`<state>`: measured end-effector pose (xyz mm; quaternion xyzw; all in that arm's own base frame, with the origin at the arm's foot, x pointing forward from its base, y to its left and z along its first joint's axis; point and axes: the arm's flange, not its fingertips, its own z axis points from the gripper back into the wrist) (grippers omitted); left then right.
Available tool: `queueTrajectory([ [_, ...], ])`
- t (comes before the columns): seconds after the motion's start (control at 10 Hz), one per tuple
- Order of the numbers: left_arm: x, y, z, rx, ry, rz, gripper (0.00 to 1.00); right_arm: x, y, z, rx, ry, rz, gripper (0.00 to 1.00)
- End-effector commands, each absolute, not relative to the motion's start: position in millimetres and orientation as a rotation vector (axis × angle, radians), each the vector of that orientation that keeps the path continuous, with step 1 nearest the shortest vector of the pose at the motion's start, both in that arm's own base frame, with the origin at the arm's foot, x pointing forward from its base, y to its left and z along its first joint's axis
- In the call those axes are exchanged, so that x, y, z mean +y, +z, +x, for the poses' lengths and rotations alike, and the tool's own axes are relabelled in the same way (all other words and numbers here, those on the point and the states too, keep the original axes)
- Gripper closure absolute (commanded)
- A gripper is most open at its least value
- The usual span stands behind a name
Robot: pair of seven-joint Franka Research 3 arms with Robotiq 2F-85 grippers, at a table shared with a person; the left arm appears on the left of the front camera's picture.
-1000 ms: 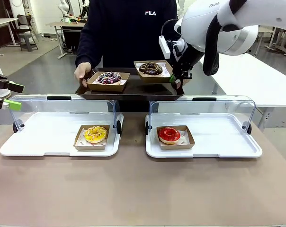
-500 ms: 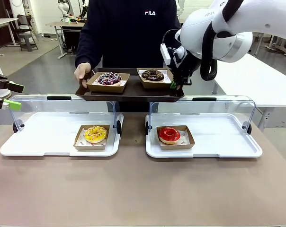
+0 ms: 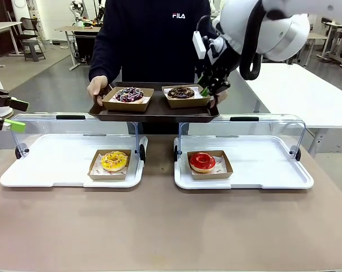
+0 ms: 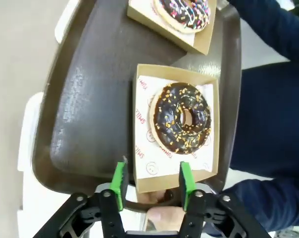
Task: Provide the desired donut to the person.
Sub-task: Place the picked Paper togo box onto the Handle tray extended by the person.
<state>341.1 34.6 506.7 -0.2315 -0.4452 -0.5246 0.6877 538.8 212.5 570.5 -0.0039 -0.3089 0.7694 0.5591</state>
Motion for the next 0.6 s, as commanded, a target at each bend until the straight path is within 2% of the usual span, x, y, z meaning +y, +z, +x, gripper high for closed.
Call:
queueTrajectory([
  [0.0,35.3,505.7,341.0,-1.009,-1.179,-0.526,0.00,192.7,585.0,535.9,-0.730,1.821,0.106,0.05],
  [0.1,35.3,505.7,341.0,-1.009,-1.179,-0.526,0.00,185.5,590.2,539.5,-0.783,1.820,0.171,0.00],
  [0.3,35.3,505.7,341.0,-1.009,-1.179,-0.526,0.00,187.3,583.6,550.5,-0.779,1.823,0.166,0.00],
  [0.4,35.3,505.7,341.0,-1.009,-1.179,-0.526,0.00,186.0,587.2,557.2,-0.748,1.797,0.112,0.00],
  [0.5,35.3,505.7,341.0,-1.009,-1.179,-0.526,0.00,175.6,600.9,568.3,-0.621,1.774,0.143,0.00],
])
